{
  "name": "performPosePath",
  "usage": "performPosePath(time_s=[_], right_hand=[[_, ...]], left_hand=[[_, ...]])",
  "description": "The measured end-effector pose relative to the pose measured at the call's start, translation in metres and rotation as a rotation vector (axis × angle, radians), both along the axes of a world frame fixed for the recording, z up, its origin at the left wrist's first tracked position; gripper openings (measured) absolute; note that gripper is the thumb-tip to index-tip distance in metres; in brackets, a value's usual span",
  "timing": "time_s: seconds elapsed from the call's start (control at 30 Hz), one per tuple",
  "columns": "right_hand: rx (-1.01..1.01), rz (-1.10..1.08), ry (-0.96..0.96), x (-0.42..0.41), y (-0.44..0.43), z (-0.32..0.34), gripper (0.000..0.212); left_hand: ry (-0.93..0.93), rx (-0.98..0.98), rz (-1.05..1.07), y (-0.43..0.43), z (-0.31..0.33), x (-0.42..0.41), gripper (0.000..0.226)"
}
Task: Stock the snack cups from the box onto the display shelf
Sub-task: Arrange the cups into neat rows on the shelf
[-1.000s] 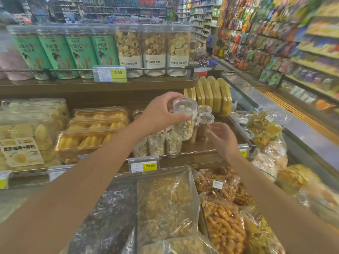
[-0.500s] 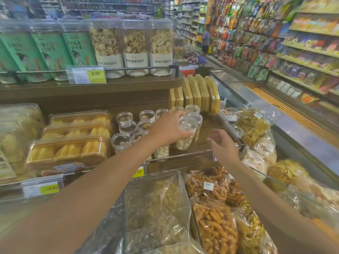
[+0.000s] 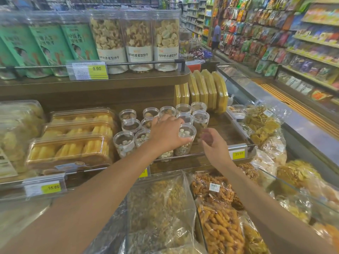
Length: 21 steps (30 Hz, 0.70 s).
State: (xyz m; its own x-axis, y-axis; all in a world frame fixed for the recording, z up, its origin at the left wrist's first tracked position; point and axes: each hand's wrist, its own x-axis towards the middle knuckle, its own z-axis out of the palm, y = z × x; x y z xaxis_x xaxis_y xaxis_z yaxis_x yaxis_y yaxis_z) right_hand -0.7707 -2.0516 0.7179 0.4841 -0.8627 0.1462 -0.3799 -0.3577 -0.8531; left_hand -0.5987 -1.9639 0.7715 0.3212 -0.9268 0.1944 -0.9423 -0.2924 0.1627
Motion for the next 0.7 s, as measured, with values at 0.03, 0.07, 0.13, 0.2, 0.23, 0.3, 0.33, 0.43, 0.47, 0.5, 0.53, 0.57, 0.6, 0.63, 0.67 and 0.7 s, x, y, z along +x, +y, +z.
performPosePath(time_s=[0.03,0.07,0.13,0.2,0.23,0.3,0.33,0.43,0.47,0.5,0.53,0.57,0.6,0.63,0.67,0.7], right_hand=[[0.0,-0.004,-0.006,0.002,0.0,-0.001,0.036],[0.0,-0.007,-0.013,0.003,0.0,-0.001,0.035],[0.006,-0.005,-0.021,0.005,0.0,-0.002,0.035],[0.012,0.002,-0.025,0.006,0.002,-0.003,0.033],[0.013,0.005,-0.025,0.006,0.003,-0.003,0.033],[0.013,0.007,-0.026,0.007,0.005,-0.002,0.032],[0.014,0.009,-0.028,0.008,0.006,-0.001,0.031],[0.007,0.014,-0.03,0.008,0.009,0.003,0.031],[0.003,0.011,-0.028,0.008,0.01,0.005,0.032],[-0.001,0.006,-0.025,0.007,0.012,0.007,0.033],[-0.006,0.001,-0.021,0.007,0.013,0.009,0.034],[-0.015,-0.003,-0.019,0.007,0.015,0.012,0.036],[-0.034,-0.004,-0.021,0.006,0.015,0.015,0.037],[-0.063,0.0,-0.03,0.007,0.017,0.018,0.036],[-0.096,0.008,-0.039,0.008,0.017,0.021,0.035],[-0.124,0.019,-0.045,0.011,0.017,0.024,0.033]], left_hand=[[0.002,0.001,0.002,0.0,0.0,0.001,0.071],[0.005,-0.001,0.001,0.0,0.0,0.002,0.071],[0.019,-0.015,-0.004,0.001,0.0,0.004,0.072],[0.043,-0.02,-0.007,0.002,0.0,0.007,0.075],[0.047,-0.018,-0.008,0.003,0.001,0.007,0.077],[0.038,-0.008,-0.019,0.004,0.003,0.007,0.078],[0.034,0.001,-0.03,0.006,0.005,0.007,0.078],[0.074,0.005,-0.05,0.016,0.009,0.008,0.077],[0.094,-0.011,-0.047,0.022,0.011,0.011,0.072],[0.104,-0.036,-0.045,0.03,0.013,0.015,0.063],[0.101,-0.061,-0.041,0.038,0.015,0.021,0.053],[0.091,-0.076,-0.032,0.046,0.017,0.028,0.043],[0.08,-0.077,-0.016,0.055,0.02,0.037,0.038],[0.068,-0.074,0.007,0.063,0.023,0.048,0.036],[0.057,-0.068,0.032,0.071,0.026,0.059,0.036],[0.051,-0.059,0.06,0.079,0.029,0.072,0.036]])
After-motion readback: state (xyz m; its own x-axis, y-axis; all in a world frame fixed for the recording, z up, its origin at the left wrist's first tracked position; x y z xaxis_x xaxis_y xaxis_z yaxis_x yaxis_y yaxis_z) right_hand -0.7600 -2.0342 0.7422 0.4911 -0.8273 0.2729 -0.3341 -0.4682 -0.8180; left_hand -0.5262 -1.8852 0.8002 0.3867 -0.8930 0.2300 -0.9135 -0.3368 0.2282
